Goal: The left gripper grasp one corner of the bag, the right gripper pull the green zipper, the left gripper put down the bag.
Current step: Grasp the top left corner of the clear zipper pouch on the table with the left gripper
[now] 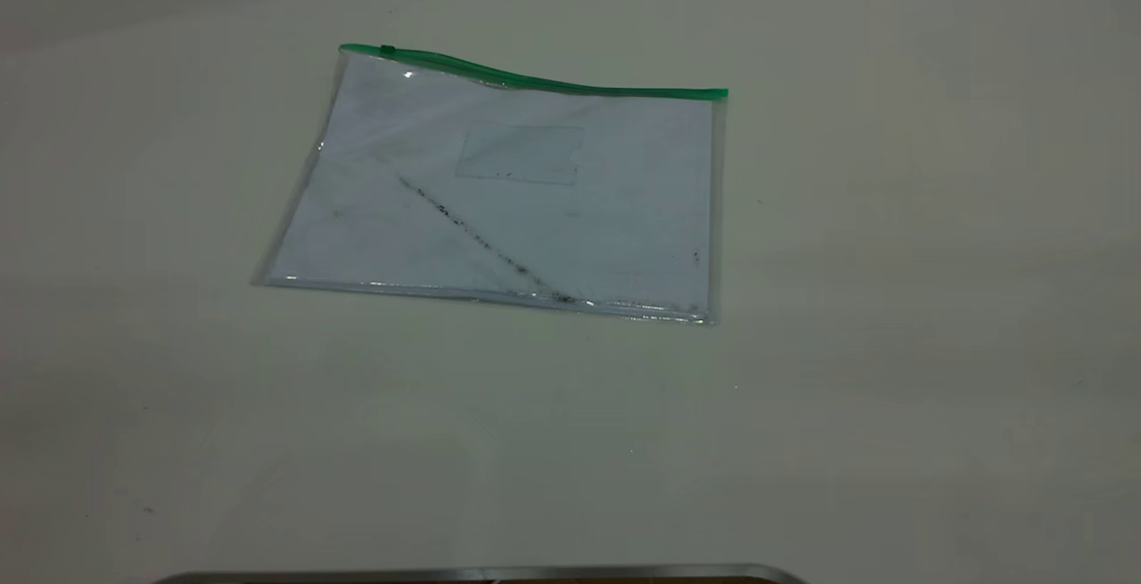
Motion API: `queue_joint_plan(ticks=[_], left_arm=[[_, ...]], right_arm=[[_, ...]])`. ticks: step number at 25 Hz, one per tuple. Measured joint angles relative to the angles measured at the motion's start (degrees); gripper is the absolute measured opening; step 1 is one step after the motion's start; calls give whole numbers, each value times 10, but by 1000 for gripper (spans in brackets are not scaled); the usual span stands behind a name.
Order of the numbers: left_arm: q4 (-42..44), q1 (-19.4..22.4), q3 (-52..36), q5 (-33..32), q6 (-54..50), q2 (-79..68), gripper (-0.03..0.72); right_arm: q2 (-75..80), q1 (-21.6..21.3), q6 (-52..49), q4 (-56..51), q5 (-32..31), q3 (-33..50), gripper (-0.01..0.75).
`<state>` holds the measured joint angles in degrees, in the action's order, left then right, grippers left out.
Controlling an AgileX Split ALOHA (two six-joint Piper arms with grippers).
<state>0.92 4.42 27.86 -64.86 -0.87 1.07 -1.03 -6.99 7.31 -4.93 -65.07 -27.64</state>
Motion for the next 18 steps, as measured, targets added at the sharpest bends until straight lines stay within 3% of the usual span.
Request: queue_joint_plan(ticks=[11,18], left_arm=[[0,0,0,0,-2,-7,578],[-3,0,68,51,-4,-155,578]], right_arm=[[0,0,-6,-3,1,0,564],[16,0,-14,-13,20,-23,564]])
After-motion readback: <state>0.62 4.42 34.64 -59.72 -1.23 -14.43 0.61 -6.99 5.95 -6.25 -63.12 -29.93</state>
